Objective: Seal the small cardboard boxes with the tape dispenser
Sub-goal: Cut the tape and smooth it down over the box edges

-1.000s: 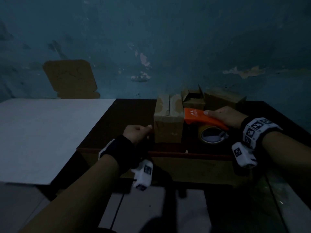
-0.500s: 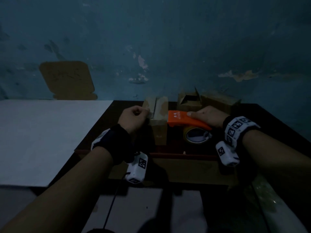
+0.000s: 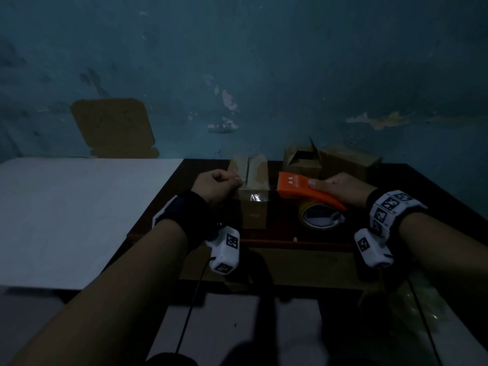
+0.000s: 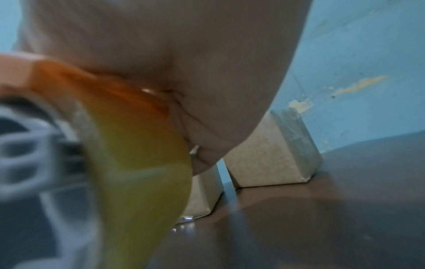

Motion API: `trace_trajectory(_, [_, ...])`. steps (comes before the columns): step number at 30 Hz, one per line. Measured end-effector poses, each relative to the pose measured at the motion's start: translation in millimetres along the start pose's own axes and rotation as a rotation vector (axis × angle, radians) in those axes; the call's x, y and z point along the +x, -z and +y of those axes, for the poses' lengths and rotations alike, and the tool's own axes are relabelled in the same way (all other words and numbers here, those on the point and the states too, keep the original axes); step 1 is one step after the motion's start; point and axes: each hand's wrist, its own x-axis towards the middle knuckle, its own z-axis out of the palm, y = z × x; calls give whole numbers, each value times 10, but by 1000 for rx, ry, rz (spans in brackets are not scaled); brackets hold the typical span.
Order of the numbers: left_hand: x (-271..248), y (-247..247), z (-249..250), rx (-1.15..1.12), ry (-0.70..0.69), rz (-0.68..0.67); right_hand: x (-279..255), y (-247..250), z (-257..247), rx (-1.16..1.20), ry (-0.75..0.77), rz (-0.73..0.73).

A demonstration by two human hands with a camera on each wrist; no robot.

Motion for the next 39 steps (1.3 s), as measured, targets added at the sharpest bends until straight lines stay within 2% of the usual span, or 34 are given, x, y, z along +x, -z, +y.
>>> trace_trajectory(10, [31,-20,-49,25,-58,14,-143,67,-70,-139,-48,-57])
trace_trajectory(18, [12,-31,-75,46,-121,40,61,-38,-280,-340,-107,-139])
trace_trajectory(25, [18,-9,-59,42,-104,-5,181,-5,-368,-444,-183,-198])
trace_trajectory(34, [31,-5,-54,49,-86,-1,130,4,-313,-349,-93,-147])
trace_trajectory(39, [-13,-36,-20,41,-74,-6,140,-120,-296,-593,-20,-104])
